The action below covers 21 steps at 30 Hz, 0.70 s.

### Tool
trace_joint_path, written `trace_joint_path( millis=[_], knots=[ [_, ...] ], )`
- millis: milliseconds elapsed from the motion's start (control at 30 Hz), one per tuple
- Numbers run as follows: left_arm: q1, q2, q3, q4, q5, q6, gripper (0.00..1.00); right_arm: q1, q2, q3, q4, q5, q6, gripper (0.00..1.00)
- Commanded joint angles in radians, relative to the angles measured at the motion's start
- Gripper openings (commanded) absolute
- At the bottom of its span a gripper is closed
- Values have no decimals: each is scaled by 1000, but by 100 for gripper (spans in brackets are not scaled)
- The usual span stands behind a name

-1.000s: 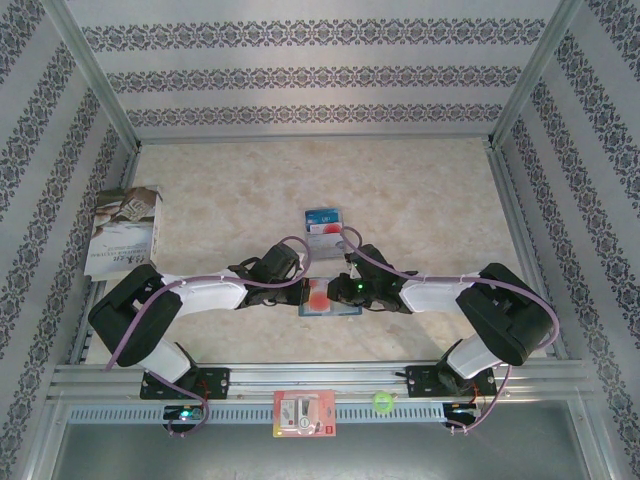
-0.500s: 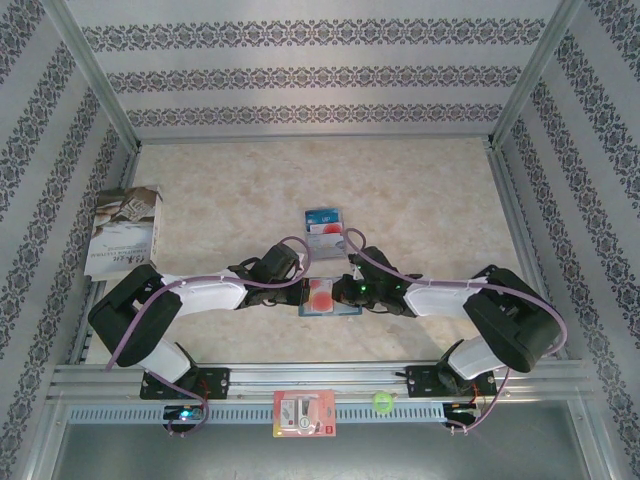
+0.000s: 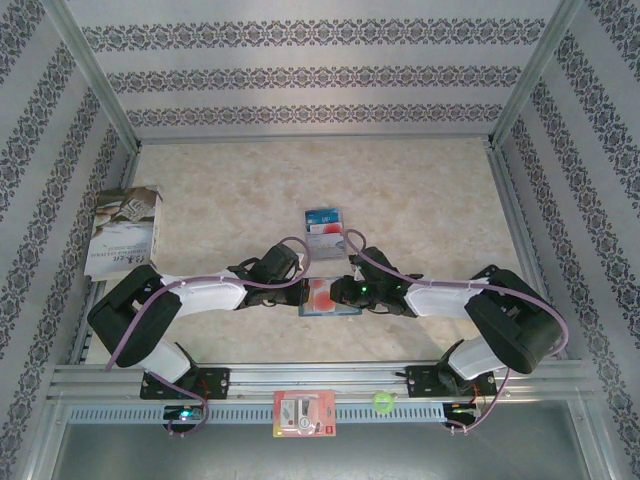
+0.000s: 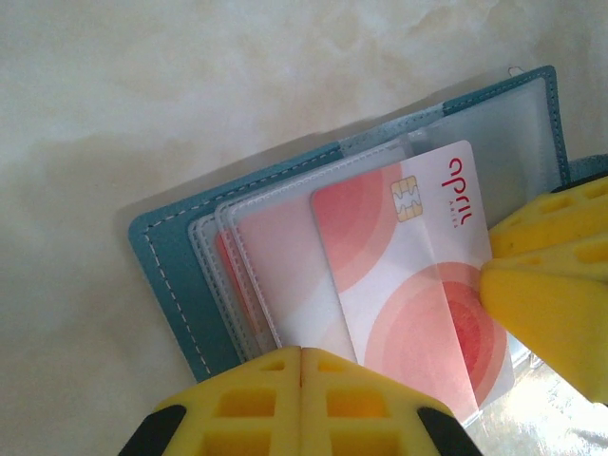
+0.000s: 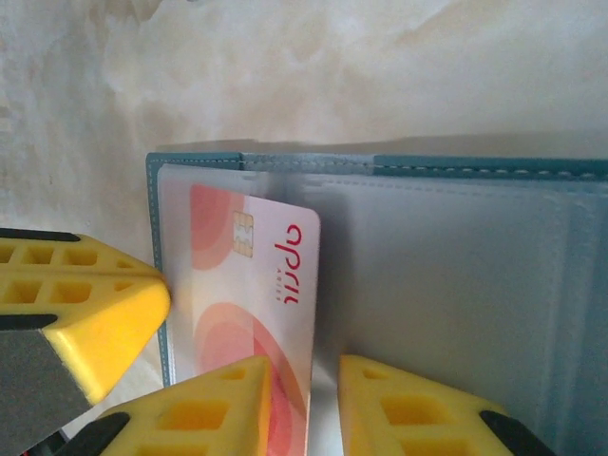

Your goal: Take the credit cards out of the card holder

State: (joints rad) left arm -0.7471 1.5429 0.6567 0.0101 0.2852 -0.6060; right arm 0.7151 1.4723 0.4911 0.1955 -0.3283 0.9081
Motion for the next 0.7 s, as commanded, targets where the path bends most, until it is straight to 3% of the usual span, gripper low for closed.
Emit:
trace_joint_path(
  millis=[0,67,133,433,567,667],
  knots=[
    [-12,15,-22,-56,-2,15,0,-8,30,10,-7,-6,-8,17],
    [-12,7,-24,-59,-7,16,0,-9,9,-4,-12,13,-2,5],
    [-11,1,-25,-59,-9,16,0,-12,-30,-21,-36,44,-2,0],
    [8,-47,-9,-71,8,26,0,-48,-297,-56,-201,131,-72,0],
    [54,-210,-10,-33,52,44,38,-85,-396,-48,-193,87,-152,0],
    [90,-285,-31,70,159,42,48,-118,-459,-67,-88,15,-171,0]
  ],
)
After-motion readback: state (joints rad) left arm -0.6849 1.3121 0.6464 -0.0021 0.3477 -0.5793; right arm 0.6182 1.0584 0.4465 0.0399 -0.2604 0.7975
